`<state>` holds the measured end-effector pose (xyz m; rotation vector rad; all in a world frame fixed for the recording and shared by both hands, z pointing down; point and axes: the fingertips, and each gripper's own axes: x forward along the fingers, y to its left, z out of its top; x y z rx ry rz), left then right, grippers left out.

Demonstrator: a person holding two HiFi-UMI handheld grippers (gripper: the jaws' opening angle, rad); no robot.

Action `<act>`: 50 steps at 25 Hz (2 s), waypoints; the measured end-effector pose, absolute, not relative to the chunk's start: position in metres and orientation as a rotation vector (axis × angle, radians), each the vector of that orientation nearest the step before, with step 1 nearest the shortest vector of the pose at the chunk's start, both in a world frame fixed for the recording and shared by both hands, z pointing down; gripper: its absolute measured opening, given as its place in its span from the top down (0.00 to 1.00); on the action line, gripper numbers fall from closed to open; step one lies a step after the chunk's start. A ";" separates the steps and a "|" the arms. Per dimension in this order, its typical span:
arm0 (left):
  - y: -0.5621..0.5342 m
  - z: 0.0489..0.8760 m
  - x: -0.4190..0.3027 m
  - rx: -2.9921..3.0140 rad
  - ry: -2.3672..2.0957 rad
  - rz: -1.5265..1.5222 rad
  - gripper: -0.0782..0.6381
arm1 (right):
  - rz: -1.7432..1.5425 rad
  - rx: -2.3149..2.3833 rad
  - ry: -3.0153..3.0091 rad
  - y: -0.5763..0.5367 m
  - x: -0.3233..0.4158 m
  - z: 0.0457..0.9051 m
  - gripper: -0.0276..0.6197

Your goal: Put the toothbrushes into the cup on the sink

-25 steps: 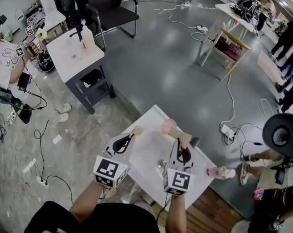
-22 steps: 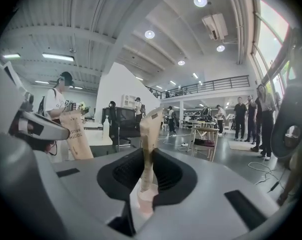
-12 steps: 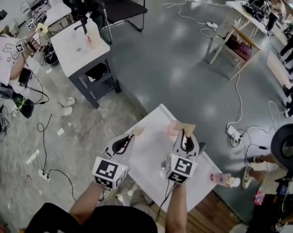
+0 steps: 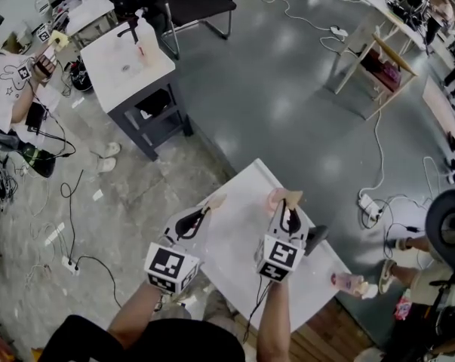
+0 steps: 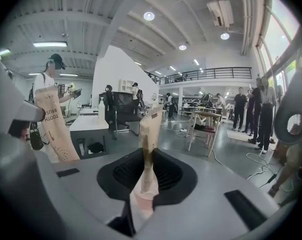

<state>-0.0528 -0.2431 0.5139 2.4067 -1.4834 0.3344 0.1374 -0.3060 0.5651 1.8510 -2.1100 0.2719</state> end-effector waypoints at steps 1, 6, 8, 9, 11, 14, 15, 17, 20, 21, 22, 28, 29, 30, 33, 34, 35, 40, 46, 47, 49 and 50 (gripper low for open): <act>-0.244 0.515 -0.054 2.407 -1.483 0.334 0.89 | 0.276 1.850 -2.106 -0.307 0.137 0.567 0.88; -0.244 0.524 -0.056 2.392 -1.475 0.341 0.89 | 0.308 1.844 -2.078 -0.308 0.138 0.585 0.88; -0.244 0.529 -0.056 2.384 -1.473 0.349 0.89 | 0.322 1.841 -2.069 -0.309 0.140 0.593 0.88; -0.244 0.530 -0.056 2.377 -1.471 0.352 0.89 | 0.329 1.840 -2.065 -0.309 0.141 0.596 0.88; -0.245 0.532 -0.056 2.369 -1.468 0.354 0.89 | 0.340 1.839 -2.055 -0.310 0.143 0.601 0.88; -0.243 0.537 -0.056 2.363 -1.466 0.362 0.89 | 0.364 1.837 -2.043 -0.310 0.146 0.610 0.87; -0.243 0.539 -0.056 2.364 -1.467 0.364 0.89 | 0.373 1.837 -2.040 -0.310 0.147 0.613 0.87; -0.243 0.540 -0.056 2.359 -1.463 0.368 0.89 | 0.387 1.836 -2.036 -0.310 0.147 0.618 0.87; -0.244 0.541 -0.055 2.358 -1.459 0.368 0.89 | 0.386 1.836 -2.037 -0.311 0.146 0.619 0.87; -0.245 0.541 -0.055 2.363 -1.462 0.366 0.89 | 0.384 1.835 -2.037 -0.312 0.145 0.620 0.87; -0.245 0.541 -0.055 2.366 -1.462 0.366 0.89 | 0.385 1.835 -2.036 -0.312 0.146 0.620 0.87; -0.244 0.543 -0.056 2.365 -1.460 0.366 0.89 | 0.390 1.862 -2.036 -0.312 0.146 0.620 0.87; -0.243 0.543 -0.056 2.367 -1.460 0.363 0.89 | 0.386 1.868 -2.042 -0.311 0.145 0.619 0.85; -0.242 0.542 -0.056 2.369 -1.461 0.362 0.89 | 0.381 1.874 -2.050 -0.311 0.145 0.617 0.81; -0.241 0.540 -0.057 2.375 -1.464 0.361 0.89 | 0.383 1.892 -2.077 -0.311 0.144 0.614 0.68; -0.241 0.539 -0.058 2.376 -1.465 0.360 0.89 | 0.387 1.899 -2.082 -0.311 0.144 0.612 0.66; -0.240 0.538 -0.058 2.378 -1.466 0.359 0.89 | 0.390 1.903 -2.083 -0.311 0.144 0.611 0.65; -0.238 0.535 -0.060 2.385 -1.466 0.351 0.89 | 0.391 1.910 -2.080 -0.308 0.144 0.609 0.64; -0.234 0.524 -0.060 2.397 -1.460 0.333 0.89 | 0.357 1.925 -2.080 -0.305 0.143 0.593 0.64; -0.232 0.521 -0.061 2.400 -1.460 0.331 0.89 | 0.352 1.927 -2.078 -0.303 0.143 0.590 0.64; -0.229 0.516 -0.063 2.410 -1.459 0.323 0.89 | 0.339 1.935 -2.076 -0.300 0.140 0.584 0.64; -0.229 0.513 -0.064 2.417 -1.460 0.317 0.89 | 0.332 1.941 -2.076 -0.299 0.139 0.580 0.64</act>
